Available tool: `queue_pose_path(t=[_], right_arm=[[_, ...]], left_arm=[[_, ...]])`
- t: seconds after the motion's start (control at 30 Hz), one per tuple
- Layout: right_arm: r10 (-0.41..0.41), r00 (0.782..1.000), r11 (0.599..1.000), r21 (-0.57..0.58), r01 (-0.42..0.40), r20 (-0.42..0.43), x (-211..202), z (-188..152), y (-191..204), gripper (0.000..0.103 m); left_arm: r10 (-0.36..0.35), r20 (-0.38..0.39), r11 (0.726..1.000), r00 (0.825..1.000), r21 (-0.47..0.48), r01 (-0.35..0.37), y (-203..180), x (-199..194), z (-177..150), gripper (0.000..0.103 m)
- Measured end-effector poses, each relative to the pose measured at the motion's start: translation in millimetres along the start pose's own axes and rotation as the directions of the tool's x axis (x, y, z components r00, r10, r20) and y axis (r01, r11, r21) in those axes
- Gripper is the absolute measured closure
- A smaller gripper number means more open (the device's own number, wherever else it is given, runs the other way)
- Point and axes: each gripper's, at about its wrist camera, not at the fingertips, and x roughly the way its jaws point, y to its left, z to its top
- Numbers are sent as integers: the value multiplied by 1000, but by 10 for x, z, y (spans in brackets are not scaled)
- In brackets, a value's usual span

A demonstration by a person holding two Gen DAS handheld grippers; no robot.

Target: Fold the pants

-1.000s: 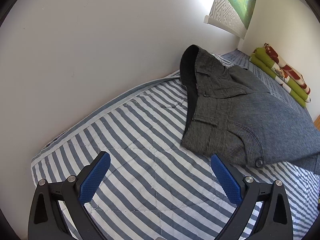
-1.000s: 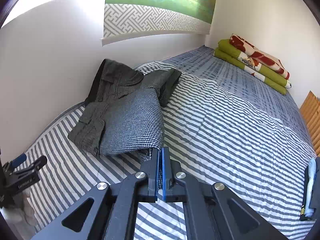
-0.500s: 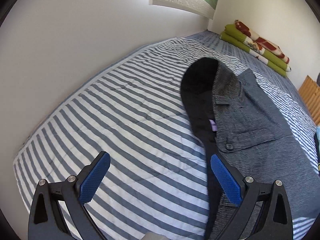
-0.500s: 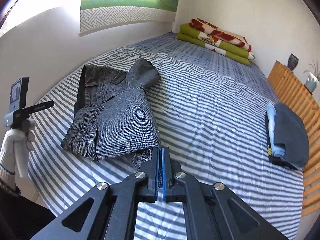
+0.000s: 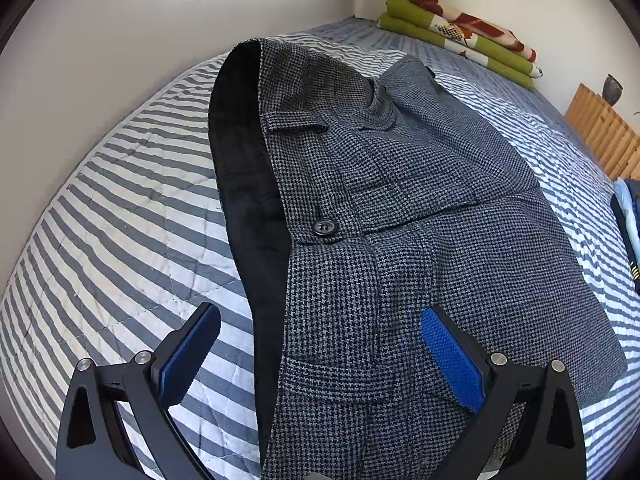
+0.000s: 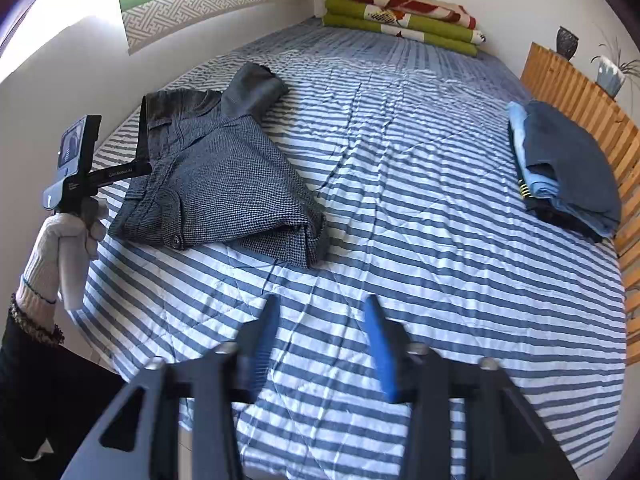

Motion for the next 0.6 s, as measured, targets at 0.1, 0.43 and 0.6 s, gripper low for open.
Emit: queue_pose_path(t=[0.1, 0.43, 0.6], right_arm=[[-47, 999, 999, -16, 47, -27, 473, 72, 36, 46], [-40, 991, 998, 37, 45, -124, 1248, 346, 249, 85], [-60, 998, 998, -12, 60, -19, 716, 367, 377, 89]], left_arm=[[5, 6, 1000, 1000, 5, -5, 6, -49, 9, 1], [-89, -93, 996, 992, 12, 90, 94, 68, -136, 50], [-72, -49, 995, 996, 66, 75, 76, -157, -204, 67]])
